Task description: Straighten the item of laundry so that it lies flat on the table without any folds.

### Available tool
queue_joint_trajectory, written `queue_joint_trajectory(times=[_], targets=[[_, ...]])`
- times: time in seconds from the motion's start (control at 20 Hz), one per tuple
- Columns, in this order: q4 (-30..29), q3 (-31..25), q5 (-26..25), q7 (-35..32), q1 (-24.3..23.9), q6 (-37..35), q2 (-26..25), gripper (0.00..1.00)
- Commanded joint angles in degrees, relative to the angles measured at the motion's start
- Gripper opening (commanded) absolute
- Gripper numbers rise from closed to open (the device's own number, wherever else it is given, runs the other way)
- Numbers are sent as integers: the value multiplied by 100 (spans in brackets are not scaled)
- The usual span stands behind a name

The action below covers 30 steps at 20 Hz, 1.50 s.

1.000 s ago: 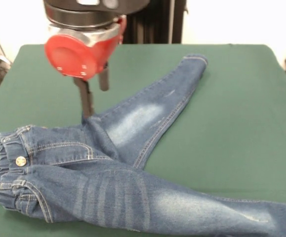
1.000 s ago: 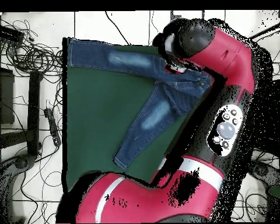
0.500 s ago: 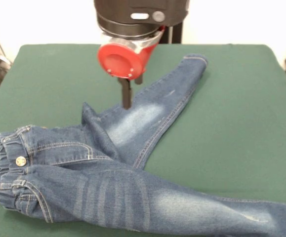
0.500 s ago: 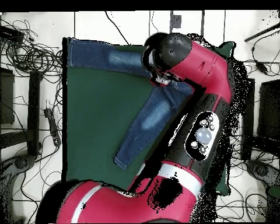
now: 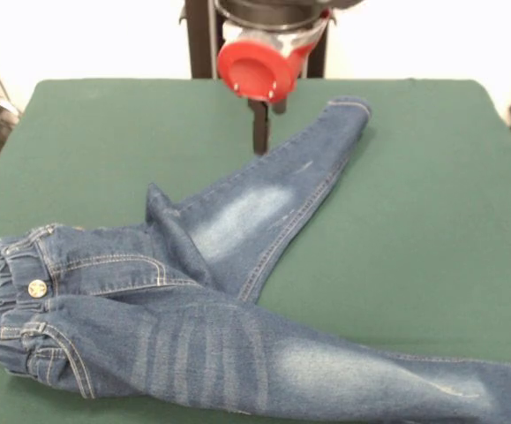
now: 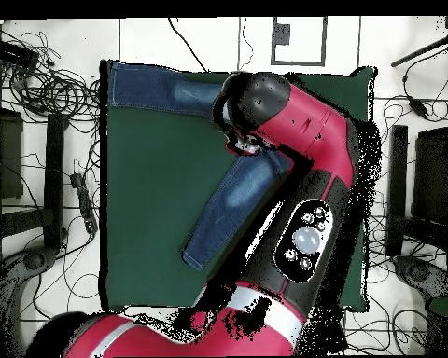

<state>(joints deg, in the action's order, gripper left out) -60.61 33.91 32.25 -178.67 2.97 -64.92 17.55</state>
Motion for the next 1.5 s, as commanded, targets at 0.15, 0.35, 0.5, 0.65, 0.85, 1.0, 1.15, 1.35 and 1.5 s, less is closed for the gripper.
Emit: queue_joint_trajectory(times=[0.15,0.35,0.5,0.65,0.85,1.0,1.15,1.35,1.5], targets=[[-1466,-168,-17,-1178,280,354,420,100],[-1610,-246,-3,-1123,286,563,432,100],[-1729,-304,11,-1111,307,730,429,100],[-1806,-357,62,-1226,362,905,347,100],[-1875,-455,160,-1330,390,1146,237,100],[-1881,-476,198,-1407,422,1260,170,100],[-1940,-518,249,-1452,459,1411,124,100],[-2016,-549,310,-1547,525,1534,83,100],[-2084,-570,366,-1626,599,1611,62,100]])
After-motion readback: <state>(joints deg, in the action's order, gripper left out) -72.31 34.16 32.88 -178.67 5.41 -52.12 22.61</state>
